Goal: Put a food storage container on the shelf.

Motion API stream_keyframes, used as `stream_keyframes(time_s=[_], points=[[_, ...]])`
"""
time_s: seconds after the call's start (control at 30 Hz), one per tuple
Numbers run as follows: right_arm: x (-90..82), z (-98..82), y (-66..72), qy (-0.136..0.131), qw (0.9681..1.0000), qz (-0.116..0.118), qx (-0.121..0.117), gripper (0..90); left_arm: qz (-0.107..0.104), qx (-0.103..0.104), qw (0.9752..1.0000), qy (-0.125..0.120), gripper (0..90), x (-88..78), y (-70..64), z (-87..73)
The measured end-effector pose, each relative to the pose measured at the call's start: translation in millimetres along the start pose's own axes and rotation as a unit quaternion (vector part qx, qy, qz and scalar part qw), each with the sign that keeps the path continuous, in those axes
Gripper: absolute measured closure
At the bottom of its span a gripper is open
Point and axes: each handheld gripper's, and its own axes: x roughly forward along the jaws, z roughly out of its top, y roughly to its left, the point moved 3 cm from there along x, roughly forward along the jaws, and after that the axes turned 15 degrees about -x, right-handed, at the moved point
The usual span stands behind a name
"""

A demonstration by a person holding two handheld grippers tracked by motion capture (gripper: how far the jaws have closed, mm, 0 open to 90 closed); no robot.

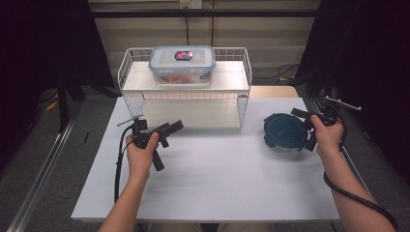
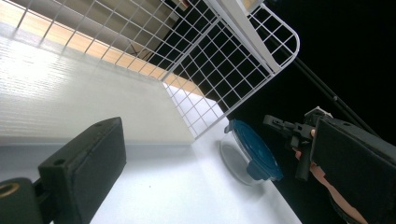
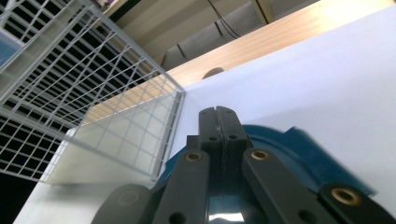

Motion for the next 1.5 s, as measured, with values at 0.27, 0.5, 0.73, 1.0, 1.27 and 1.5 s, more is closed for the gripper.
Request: stream_keyframes(time_s=[0.27,0.5,0.73,1.0,1.27,1.5], points=[[8.9,3.6,-13.4,0.009,0.9998,-0.020,-0.004,90.0,0.002,0.001,1.0000,0.001,3.4,0.5,1.5,-0.3],[16.2,2.6,-26.5,0.020,0.9994,-0.029,0.006,90.0,0.004,0.000,1.0000,0.003,3.4,0.1,3.3,-0.4],[20.6,1.5,-36.5,0.028,0.9987,-0.041,0.004,90.0,0.006,-0.001,1.0000,0.000,3.4,0.6,4.1,-0.3],[26.8,-2.4,-41.6,0.032,0.9987,-0.038,0.014,90.0,0.001,0.005,1.0000,-0.005,3.4,-0.2,3.9,0.8],[28.5,-4.4,-45.8,0.040,0.9975,-0.058,-0.003,90.0,0.001,0.009,1.0000,-0.002,3.4,0.2,4.4,0.6],[26.4,-7.8,-47.5,0.037,0.9975,-0.060,-0.001,90.0,-0.004,0.007,1.0000,-0.002,3.4,1.5,3.7,-0.2]])
